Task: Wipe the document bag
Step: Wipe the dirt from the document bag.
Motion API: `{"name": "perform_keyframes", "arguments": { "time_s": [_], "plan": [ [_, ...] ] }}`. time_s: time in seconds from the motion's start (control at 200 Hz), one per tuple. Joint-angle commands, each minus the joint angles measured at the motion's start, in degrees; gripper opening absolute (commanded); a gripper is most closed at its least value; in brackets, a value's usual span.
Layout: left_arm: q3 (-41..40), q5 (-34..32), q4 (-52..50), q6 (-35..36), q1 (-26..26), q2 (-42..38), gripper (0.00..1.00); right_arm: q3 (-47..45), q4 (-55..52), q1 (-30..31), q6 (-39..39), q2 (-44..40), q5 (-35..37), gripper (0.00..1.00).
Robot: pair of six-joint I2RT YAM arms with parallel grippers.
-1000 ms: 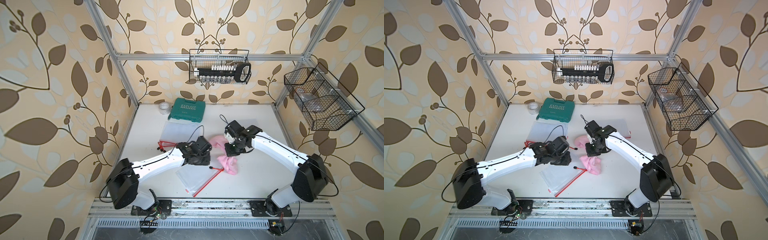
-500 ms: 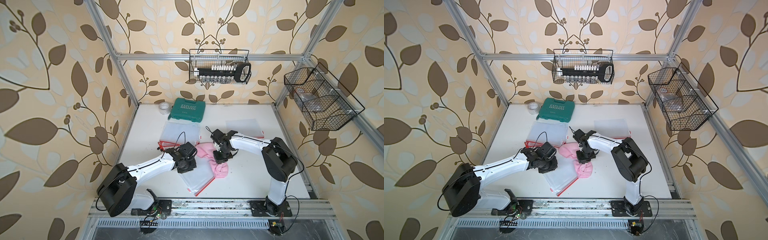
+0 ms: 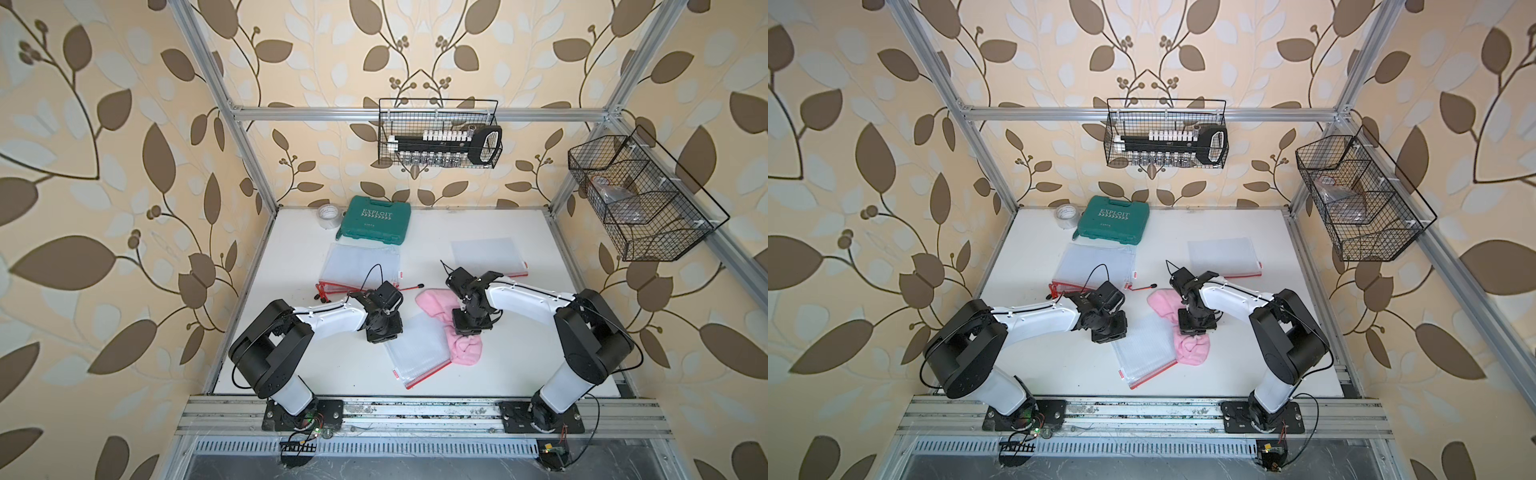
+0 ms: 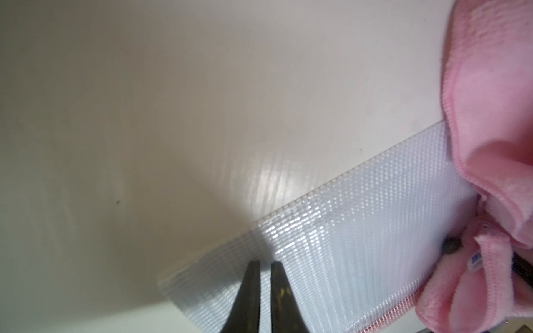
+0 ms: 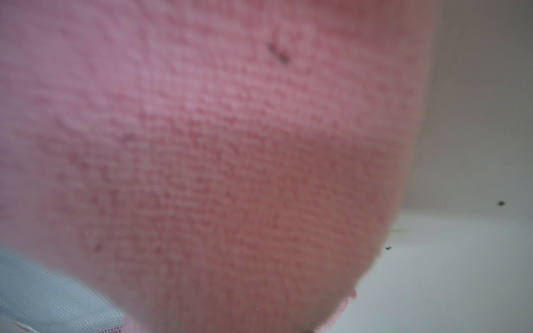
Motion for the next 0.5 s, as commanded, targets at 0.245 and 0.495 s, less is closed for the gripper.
{"name": "perform_keyframes", "arguments": {
  "time_s": [0.245,0.495],
  "plan": [
    [2.03,-1.11,-3.07,1.96,0.08,4.18,0.03,21.14,-7.19,10.06,-7.3,6.18,-12.94,0.0],
    [-1.5,-3.22,0.78,-0.15,0.08,1.45,0.02,16.03,4.1,11.88,-1.12,16.16,-21.45,0.0]
  ]
}}
